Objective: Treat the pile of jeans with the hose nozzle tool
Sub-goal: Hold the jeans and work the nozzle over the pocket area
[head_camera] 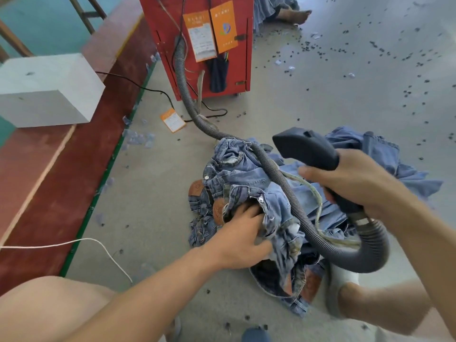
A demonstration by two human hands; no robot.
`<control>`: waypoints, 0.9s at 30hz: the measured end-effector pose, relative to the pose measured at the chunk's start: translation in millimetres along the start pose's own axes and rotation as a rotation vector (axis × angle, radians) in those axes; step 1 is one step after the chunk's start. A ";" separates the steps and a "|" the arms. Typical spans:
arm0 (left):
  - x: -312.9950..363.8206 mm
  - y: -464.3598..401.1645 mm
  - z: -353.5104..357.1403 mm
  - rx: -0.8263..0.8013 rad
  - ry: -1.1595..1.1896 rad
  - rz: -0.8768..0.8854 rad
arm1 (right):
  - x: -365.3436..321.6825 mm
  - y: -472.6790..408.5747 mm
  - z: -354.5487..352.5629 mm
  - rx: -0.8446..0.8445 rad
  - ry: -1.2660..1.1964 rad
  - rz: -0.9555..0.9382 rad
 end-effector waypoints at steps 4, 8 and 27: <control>24.5 -5.8 3.1 -0.007 0.058 0.071 | -5.7 9.8 48.4 0.014 0.160 -0.101; 26.5 -16.7 -0.7 0.040 0.096 0.063 | -2.2 -0.2 66.0 0.075 0.393 -0.124; -47.7 -13.5 -50.1 -0.022 1.211 -0.394 | 19.5 -52.8 -13.2 0.267 -0.026 0.085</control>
Point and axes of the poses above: each hand's wrist, its own y-axis away from the middle knuckle, its own z-axis out of the palm, x = y × z, the point moved 3 cm from there along -y, towards the middle knuckle, and after that the axes turned 2 degrees about x, right-handed, at the moved point
